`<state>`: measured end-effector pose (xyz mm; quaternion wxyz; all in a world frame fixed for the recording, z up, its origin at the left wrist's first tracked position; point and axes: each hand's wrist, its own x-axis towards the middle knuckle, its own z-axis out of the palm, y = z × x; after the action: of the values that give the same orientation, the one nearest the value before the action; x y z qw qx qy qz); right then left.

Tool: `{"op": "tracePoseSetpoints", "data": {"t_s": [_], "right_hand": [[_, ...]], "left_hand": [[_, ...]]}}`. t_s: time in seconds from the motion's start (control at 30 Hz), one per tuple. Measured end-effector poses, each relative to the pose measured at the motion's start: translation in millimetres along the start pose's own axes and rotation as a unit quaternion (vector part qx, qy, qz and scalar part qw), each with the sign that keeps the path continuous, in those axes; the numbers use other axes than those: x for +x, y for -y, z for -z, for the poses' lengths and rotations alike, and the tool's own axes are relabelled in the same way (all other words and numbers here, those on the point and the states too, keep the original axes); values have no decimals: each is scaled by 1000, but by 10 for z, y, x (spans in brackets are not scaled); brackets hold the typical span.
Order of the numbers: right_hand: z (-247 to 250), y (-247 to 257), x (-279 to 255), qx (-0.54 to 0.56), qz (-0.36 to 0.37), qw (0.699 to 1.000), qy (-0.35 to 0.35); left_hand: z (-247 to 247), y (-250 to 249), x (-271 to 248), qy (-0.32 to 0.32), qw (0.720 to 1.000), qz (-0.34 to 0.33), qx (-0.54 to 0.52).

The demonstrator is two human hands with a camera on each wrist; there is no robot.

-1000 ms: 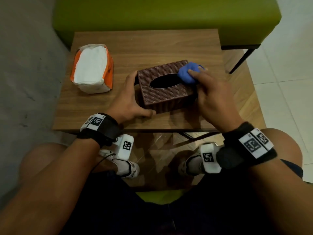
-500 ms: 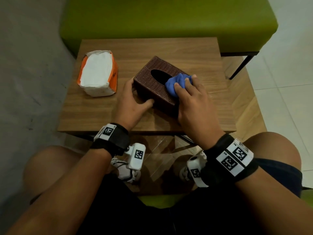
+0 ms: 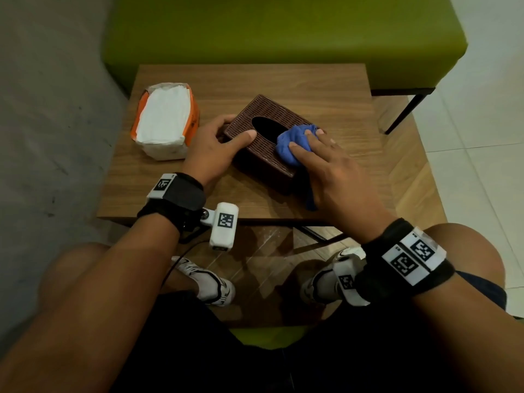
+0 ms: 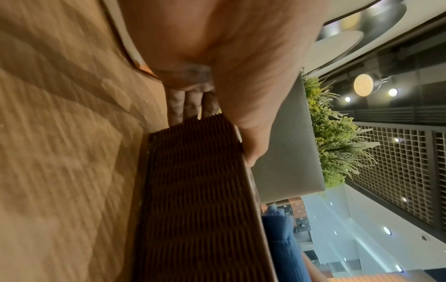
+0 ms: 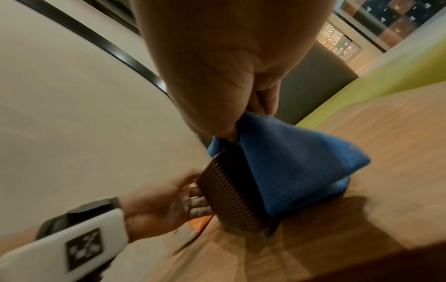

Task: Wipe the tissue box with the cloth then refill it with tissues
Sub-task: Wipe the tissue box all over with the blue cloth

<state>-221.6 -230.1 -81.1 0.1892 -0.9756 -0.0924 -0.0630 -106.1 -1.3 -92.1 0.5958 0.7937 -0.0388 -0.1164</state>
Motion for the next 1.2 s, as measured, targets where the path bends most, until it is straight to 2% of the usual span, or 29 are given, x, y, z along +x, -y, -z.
{"op": "tracePoseSetpoints", "data": {"t_s": [0.1, 0.17, 0.2, 0.27, 0.33, 0.37, 0.43, 0.5, 0.57, 0.63, 0.7, 0.8, 0.87, 0.9, 0.97, 1.03, 1.07, 1.2], "right_hand": [[75, -106, 72, 22, -41, 998, -34], [55, 28, 70, 37, -68, 995, -56], [9, 152, 16, 34, -57, 996, -59], [-115, 357, -184, 20, 10, 999, -34], [-121, 286, -241, 16, 51, 998, -23], [-106, 174, -191, 24, 36, 998, -39], [-79, -68, -21, 56, -40, 994, -83], [-44, -90, 93, 70, -82, 989, -101], [-85, 147, 23, 48, -44, 994, -85], [-124, 344, -175, 21, 45, 998, -43], [-91, 226, -204, 9, 75, 997, -24], [-35, -161, 16, 45, -29, 996, -78], [-26, -126, 81, 70, -70, 989, -105], [-55, 18, 46, 67, -58, 991, -104], [-140, 303, -144, 48, 27, 997, -60], [-124, 309, -242, 40, 92, 995, -13], [-91, 213, -211, 37, 84, 996, -10], [58, -77, 87, 70, -61, 994, -62]], "left_hand": [[2, 29, 15, 4, 1000, -4, -24], [-13, 38, 13, 3, 999, -6, -31], [-28, 38, 18, 1, 999, -6, -34], [-51, 42, 31, -4, 999, -7, -37], [-55, 44, 37, 1, 999, -3, -40], [-49, 38, 32, 6, 999, 4, -43], [-33, 43, 37, 16, 998, 15, -55], [-37, 47, 41, 17, 998, 16, -63], [-63, 52, 53, 9, 998, 10, -57], [-82, 76, 81, 4, 999, 6, -54], [-69, 83, 114, 14, 998, 14, -56], [-37, 54, 126, 34, 997, 28, -69], [-61, 46, 110, 30, 997, 26, -67], [-81, 47, 105, 23, 997, 23, -67], [-105, 78, 103, 11, 997, 22, -72], [-86, 109, 115, 15, 997, 23, -66], [-70, 109, 117, 22, 997, 26, -63], [-9, 106, 130, 50, 996, 42, -60]]}}
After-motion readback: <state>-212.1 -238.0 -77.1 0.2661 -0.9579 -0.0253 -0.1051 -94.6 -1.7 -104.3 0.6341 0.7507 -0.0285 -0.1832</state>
